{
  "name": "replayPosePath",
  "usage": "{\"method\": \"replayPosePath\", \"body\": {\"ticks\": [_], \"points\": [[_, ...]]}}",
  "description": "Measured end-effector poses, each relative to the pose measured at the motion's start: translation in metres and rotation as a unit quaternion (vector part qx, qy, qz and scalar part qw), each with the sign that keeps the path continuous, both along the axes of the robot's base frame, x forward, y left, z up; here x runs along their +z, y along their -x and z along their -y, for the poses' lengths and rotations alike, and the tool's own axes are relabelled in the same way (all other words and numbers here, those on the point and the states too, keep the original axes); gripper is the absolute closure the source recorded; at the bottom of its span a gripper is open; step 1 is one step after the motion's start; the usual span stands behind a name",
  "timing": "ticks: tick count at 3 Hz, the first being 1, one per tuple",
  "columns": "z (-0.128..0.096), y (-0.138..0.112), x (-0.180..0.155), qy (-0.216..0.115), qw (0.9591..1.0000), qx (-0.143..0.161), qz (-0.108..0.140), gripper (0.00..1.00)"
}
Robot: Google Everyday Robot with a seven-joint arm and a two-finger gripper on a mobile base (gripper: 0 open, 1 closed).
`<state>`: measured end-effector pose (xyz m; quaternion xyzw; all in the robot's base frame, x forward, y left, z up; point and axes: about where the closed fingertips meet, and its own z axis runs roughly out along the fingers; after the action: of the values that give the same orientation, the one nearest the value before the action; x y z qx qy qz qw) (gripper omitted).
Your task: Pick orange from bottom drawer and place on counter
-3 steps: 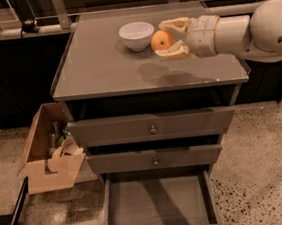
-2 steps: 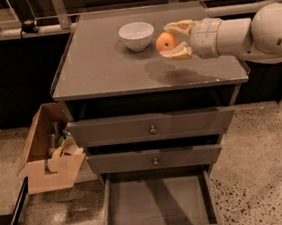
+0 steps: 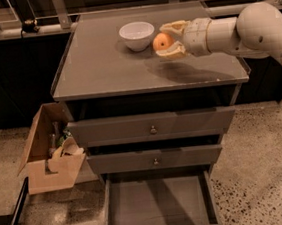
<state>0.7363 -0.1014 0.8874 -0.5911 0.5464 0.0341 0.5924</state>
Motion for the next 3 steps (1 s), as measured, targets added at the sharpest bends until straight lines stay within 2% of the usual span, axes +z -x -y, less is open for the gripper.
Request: {"method": "replayPosePath", "body": {"ticks": [3], "points": [[-0.0001,0.0000,0.0000,0.000,1.0000,0.000,0.000,0.28]]}}
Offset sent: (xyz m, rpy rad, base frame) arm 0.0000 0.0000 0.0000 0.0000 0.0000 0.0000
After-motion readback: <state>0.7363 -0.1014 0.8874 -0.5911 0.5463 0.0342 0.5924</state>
